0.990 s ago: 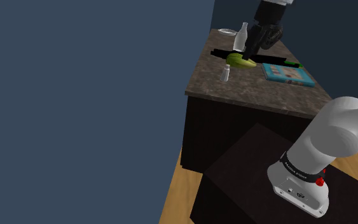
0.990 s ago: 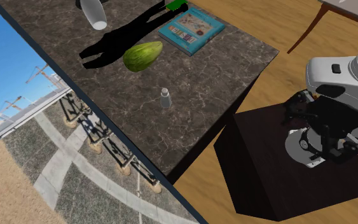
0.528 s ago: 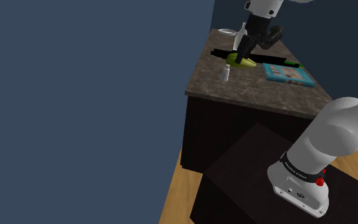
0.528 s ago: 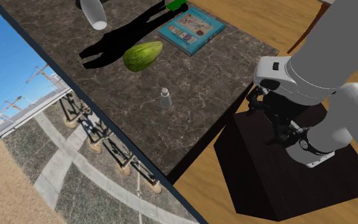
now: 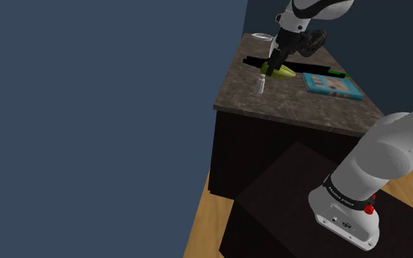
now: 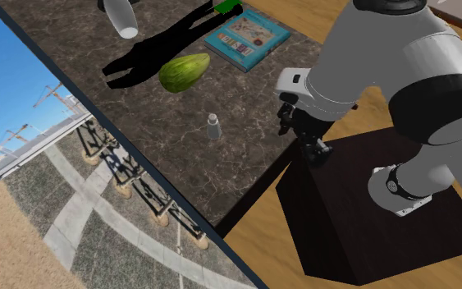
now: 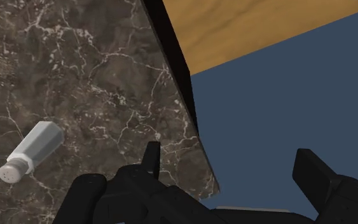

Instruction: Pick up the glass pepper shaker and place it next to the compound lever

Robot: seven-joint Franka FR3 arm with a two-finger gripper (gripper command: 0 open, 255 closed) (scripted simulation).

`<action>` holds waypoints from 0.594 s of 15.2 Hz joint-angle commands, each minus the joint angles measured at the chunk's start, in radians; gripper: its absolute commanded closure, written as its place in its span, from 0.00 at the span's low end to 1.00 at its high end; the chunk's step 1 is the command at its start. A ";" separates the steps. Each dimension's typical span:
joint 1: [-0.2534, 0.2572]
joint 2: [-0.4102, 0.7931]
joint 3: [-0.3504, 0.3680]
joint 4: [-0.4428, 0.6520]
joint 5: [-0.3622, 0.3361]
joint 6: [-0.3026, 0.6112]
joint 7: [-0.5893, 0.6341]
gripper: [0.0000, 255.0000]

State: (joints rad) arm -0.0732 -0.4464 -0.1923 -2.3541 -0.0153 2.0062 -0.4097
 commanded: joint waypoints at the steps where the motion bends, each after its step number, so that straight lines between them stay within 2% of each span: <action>1: -0.006 0.066 -0.026 0.033 -0.004 0.041 -0.035 0.00; 9: -0.027 0.330 -0.116 0.180 0.032 0.180 -0.176 0.00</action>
State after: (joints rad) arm -0.0973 -0.1484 -0.2985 -2.1954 0.0101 2.1723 -0.5675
